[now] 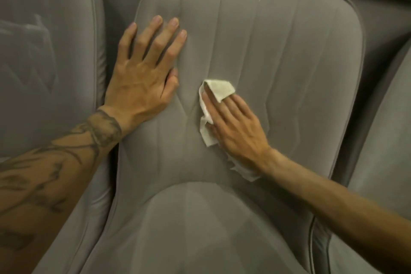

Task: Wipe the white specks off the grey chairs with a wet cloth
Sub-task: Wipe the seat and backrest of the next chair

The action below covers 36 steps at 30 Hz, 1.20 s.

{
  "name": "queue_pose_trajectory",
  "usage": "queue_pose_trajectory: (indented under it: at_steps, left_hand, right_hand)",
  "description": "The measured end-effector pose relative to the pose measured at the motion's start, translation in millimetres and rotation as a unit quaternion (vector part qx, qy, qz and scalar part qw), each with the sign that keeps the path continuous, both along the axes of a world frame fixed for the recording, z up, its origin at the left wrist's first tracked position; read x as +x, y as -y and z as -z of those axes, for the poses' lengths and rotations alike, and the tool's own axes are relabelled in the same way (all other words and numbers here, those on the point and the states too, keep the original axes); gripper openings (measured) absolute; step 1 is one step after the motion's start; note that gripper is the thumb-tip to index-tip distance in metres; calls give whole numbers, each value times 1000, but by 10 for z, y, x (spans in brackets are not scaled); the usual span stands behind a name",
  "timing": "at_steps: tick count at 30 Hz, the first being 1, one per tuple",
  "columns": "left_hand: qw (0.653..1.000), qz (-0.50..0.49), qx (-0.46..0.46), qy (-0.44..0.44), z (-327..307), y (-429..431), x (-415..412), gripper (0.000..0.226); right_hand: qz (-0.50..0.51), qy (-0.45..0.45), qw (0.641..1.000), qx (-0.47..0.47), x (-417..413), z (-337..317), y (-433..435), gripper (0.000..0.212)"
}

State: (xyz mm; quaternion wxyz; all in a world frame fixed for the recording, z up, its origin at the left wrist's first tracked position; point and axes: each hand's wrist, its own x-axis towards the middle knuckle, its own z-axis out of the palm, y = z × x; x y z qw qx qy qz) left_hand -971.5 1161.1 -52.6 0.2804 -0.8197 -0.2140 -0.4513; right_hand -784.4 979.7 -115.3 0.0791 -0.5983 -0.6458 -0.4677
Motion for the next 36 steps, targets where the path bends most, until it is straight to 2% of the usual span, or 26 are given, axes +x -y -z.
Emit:
queue_pose_trajectory:
  at_steps: [4,6,8,11,14,16,19,21,23,25,28,30,33,34,36]
  left_hand:
    - [1000,-4,3,2,12,-13,-5,66]
    - [1000,-6,8,1,12,-25,2,66]
    - [1000,-7,10,3,25,-34,10,65]
    - [1000,-10,7,2,27,-27,18,66]
    - [1000,-2,-9,-2,2,-10,-5,67]
    - [1000,-5,-9,-3,2,18,-15,67]
    - [1000,-12,-13,-7,1,21,-18,65]
    - [1000,-16,-11,-8,0,32,-11,65]
    - [1000,-16,-8,-9,0,13,-25,65]
    - [1000,-15,-15,-9,2,26,-27,64]
    - [1000,-16,-16,-8,-13,50,-15,64]
    - [1000,-15,-14,-4,-11,39,-18,64]
    - [1000,-15,-8,1,-2,33,-14,65]
    - [1000,-13,-6,0,-6,32,-10,65]
    - [1000,-13,-2,-1,-7,25,-7,65]
  right_hand:
    - [37,-48,986,156,212,-644,-321,59]
    - [44,-88,974,203,156,-582,-431,60]
    - [30,-122,977,172,-6,-116,-374,62]
    - [-2,-53,999,6,-195,701,-25,63]
    - [-33,0,996,-83,-125,780,165,53]
    - [-41,-5,997,-64,-6,568,85,54]
    - [24,-67,994,79,34,285,-163,64]
    - [36,-111,986,120,-90,436,-223,64]
    - [12,-99,994,47,-275,896,-119,63]
    - [0,-42,998,-41,-367,1248,111,64]
    - [-32,-13,995,-92,-197,1137,162,71]
    - [-26,-35,997,-66,-81,881,36,79]
    - [28,-110,992,46,-161,816,-149,72]
    - [37,-124,990,53,-236,917,-174,71]
    - [25,-104,994,9,-366,1189,-135,71]
